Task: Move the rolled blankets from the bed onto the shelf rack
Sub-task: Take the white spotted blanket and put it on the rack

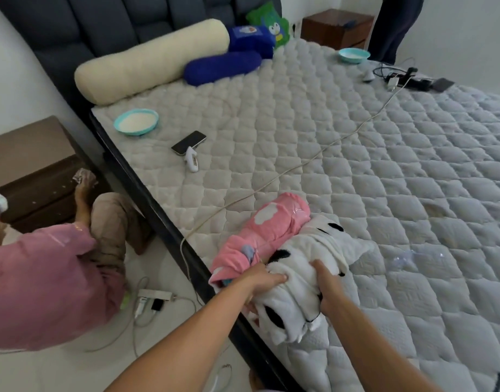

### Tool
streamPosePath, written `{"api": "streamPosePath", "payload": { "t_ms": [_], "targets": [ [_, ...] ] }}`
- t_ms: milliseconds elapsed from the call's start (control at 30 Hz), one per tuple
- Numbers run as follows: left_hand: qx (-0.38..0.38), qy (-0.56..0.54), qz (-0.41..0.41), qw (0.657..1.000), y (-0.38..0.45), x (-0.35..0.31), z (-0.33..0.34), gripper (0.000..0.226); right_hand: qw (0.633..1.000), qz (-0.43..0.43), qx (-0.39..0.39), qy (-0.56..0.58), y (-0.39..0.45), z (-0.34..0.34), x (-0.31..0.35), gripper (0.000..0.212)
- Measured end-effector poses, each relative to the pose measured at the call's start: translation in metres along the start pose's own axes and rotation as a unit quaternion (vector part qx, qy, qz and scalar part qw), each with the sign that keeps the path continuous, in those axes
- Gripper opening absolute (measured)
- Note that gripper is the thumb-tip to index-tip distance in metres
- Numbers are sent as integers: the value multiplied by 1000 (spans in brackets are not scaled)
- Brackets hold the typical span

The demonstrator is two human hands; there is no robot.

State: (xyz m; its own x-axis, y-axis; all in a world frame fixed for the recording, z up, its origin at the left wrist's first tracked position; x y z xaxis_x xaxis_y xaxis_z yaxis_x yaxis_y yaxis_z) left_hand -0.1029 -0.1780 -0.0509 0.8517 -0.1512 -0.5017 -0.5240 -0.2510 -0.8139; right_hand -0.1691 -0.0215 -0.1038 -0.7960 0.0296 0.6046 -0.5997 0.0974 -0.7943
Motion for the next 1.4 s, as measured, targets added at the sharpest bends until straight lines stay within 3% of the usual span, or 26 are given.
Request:
{"api": "streamPosePath", "payload": {
  "t_ms": [100,167,267,367,433,633,833,967,1267,1400],
  "targets": [
    [-15,2,47,999,-35,3,-14,58,999,-41,-1,18,-21,2,-1,53],
    [-32,-5,76,997,-55,16,-27,45,997,-60,3,38,-41,8,-7,59],
    [-73,-41,103,991,-84,53,-50,60,994,-93,34,43,-76,29,-23,68],
    [-116,-103,99,983,-121,107,-78,43,988,-137,62,16,-118,59,-48,72],
    [-141,-144,85,976,-146,149,-96,44,980,-174,88,-22,-151,82,-67,78],
    [-202,-248,51,946,-221,277,-140,47,922,-273,244,-131,-258,161,-137,62],
    [-233,-368,34,899,-283,394,-176,54,828,-307,382,-274,-352,247,-218,81],
    [-274,-463,25,843,-310,470,-199,56,761,-329,438,-348,-407,307,-279,81],
    [-345,-591,-86,724,-352,623,-249,50,561,-340,574,-491,-501,433,-448,77],
    [-377,-645,-119,654,-368,670,-261,46,461,-333,625,-534,-543,477,-509,80]
  ]
}}
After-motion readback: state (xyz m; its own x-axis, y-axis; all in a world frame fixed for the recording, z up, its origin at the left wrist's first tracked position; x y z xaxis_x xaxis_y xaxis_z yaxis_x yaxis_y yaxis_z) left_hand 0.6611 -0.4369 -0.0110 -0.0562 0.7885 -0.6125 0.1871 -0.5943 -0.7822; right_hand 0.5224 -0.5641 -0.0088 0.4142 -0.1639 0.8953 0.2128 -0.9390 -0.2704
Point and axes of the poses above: each hand's wrist, its own y-axis towards the middle knuckle, its own z-axis out of the palm, x = y × z, the point moved 3 cm from there along y, towards the middle knuckle, and after that the axes turned 5 degrees about -x, right-handed, at the moved point
